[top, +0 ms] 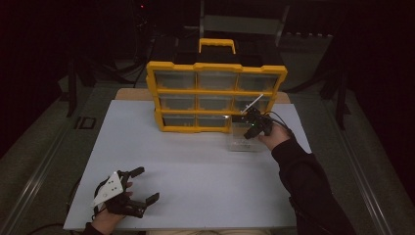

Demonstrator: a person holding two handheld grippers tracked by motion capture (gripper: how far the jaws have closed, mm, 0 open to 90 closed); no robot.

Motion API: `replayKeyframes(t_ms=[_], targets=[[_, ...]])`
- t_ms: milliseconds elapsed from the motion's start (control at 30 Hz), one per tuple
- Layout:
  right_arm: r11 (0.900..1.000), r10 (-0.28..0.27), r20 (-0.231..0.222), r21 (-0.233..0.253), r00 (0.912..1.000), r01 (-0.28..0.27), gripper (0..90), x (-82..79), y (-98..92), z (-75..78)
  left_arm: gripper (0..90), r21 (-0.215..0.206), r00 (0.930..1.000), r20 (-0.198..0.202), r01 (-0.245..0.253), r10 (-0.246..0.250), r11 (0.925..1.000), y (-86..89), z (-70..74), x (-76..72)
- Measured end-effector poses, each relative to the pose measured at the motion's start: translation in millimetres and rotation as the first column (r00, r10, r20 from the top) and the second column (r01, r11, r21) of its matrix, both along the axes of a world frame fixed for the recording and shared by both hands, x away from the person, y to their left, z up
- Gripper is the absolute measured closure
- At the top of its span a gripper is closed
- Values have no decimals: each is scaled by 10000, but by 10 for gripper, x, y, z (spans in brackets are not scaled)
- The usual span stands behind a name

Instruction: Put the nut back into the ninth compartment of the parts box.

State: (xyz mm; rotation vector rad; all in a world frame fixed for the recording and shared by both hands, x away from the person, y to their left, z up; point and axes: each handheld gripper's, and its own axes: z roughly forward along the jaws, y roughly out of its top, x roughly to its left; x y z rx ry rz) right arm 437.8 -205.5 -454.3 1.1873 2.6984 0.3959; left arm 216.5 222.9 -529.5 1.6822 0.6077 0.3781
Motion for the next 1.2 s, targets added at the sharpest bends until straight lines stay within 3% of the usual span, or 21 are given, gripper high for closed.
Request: replayKeyframes(t_ms=[200, 433, 633, 967, 1100, 1200], targets=[[9997, -56, -206, -222, 9998, 51, 702, 44, 52, -69, 0, -1, 10000, 0, 2, -2, 10000, 1, 0, -1], [9999, -111, -277, -133, 9996, 108, 694, 64, 53, -84, 0, 0, 10000, 14, 18, -18, 10000, -2, 1, -2], [9992, -307, -204, 238, 9993, 312, 599, 42, -13, 25, 0, -1, 10000, -6, 3, -3, 10000, -1, -1, 3], [9936, -231, 305, 1116, 9993, 195, 433, -99, -86, 376, 0, 12, 10000, -42, -27, 27, 10000, -5, -2, 10], [9890, -309, 652, 1464, 9974, 211, 317, -164, -114, 473, 0, 11, 10000, -57, -21, 21, 10000, -15, -3, 19], [9827, -344, 823, 1840, 9960, 188, 179, -225, -128, 507, 0, -10, 10000, -71, -52, 52, 10000, -12, -3, 23]])
